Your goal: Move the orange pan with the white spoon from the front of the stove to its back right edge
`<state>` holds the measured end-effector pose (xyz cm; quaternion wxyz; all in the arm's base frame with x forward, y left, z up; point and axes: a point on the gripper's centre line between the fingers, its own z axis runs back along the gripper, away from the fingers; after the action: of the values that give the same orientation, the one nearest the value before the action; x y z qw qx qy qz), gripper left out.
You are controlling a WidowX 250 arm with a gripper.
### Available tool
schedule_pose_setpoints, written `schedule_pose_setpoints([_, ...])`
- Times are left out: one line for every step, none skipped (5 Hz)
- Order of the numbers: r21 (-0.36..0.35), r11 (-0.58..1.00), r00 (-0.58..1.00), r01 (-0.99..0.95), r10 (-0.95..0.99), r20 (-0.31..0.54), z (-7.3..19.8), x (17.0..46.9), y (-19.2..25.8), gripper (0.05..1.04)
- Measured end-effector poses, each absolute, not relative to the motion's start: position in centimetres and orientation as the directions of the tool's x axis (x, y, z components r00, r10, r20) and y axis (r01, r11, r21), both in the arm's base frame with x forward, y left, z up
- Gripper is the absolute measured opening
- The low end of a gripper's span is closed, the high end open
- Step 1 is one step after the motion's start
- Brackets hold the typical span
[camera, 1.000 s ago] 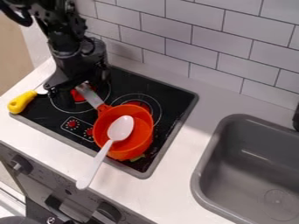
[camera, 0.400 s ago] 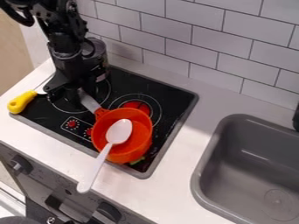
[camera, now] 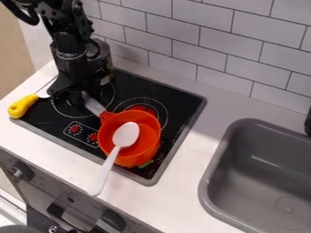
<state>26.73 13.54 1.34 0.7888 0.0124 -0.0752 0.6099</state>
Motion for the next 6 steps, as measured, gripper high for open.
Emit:
schedule_pose_setpoints([-0.084,0.164,0.155,-0.983,0.982,0.105,1.4,26.6,13.5,0.356])
schedule_pose_setpoints([-0.08,0.063,0.057,-0.995,0.995,0.08,2.2,27.2,13.7,0.356])
schedule_pose_setpoints([-0.064,-0.027,-0.031,-0.998,0.998,0.051,2.1,27.3,13.7,0.356])
schedule_pose_setpoints([-0.04,-0.118,-0.119,-0.992,0.993,-0.002,2.3,27.9,13.4,0.356])
schedule_pose_setpoints([-0.022,-0.199,-0.198,-0.98,0.98,-0.027,1.9,28.1,13.2,0.356])
schedule_pose_setpoints([-0.024,-0.291,-0.29,-0.956,0.956,-0.045,1.7,28.5,13.0,0.356])
